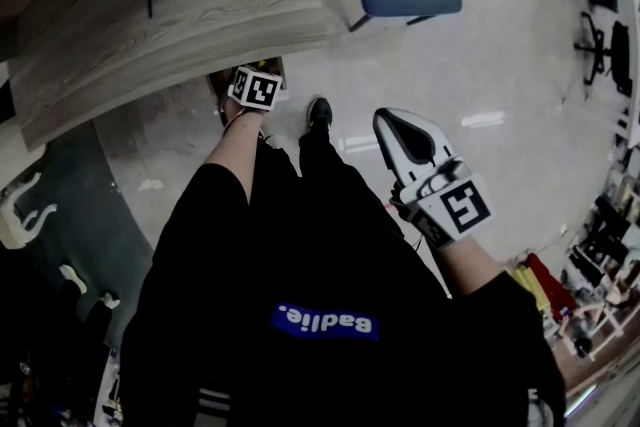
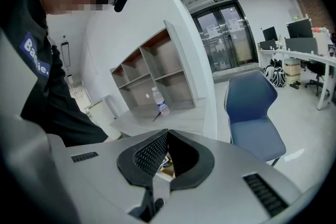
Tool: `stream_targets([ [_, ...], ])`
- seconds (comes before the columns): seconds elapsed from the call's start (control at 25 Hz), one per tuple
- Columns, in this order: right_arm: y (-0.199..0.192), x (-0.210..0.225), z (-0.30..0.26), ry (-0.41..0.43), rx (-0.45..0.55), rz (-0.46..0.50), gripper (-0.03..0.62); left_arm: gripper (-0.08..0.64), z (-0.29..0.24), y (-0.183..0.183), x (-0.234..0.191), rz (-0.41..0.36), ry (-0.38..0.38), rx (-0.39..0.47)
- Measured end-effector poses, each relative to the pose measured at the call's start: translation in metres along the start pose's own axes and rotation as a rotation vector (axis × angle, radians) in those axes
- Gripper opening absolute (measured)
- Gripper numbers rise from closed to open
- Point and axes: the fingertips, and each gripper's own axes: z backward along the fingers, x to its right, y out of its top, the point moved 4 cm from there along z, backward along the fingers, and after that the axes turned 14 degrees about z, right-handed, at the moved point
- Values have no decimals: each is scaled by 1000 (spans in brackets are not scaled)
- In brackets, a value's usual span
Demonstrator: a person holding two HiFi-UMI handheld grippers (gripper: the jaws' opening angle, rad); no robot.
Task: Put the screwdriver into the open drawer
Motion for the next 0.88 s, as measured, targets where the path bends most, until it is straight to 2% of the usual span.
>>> stream_targets([
  [0.6,-9,7,1,-28,-26,-11,29,78,-17,1,2,66,-23,17],
  [0.88,-10,7,-1,-31,-38,5,29,96,-23,-1,2,71,-9,26],
])
